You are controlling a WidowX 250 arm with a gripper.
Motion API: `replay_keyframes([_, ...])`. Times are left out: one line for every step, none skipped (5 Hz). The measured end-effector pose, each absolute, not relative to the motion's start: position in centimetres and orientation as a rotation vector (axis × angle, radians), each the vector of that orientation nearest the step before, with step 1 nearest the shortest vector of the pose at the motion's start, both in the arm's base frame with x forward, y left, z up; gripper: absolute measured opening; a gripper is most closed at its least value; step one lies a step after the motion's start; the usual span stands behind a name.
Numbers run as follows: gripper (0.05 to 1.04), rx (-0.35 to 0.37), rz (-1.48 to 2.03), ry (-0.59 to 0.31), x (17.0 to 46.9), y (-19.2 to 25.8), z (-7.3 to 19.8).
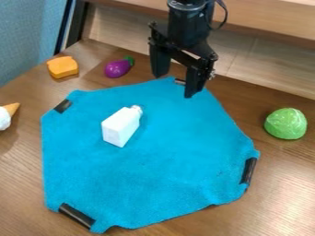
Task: Fold the cloth from right to left
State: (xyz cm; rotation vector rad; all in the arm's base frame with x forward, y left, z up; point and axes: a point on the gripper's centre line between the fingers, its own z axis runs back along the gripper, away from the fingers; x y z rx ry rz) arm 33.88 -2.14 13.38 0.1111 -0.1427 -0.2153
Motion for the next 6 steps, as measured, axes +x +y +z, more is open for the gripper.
replay_keyframes([0.999,0.111,-0.213,-0.11,33.9,-2.2,12.2])
replay_keyframes([0.999,0.092,-0.263,-0.047,33.7,-5.9,9.2])
replay_keyframes([0.999,0.086,-0.32,-0.037,33.5,-9.4,8.0])
replay_keyframes([0.999,0.08,-0.271,-0.03,33.4,-11.3,7.0])
replay_keyframes([0.999,0.056,-0.145,-0.031,33.3,-12.5,6.0])
replay_keyframes([0.999,0.028,-0.03,0.005,33.1,-13.1,4.5])
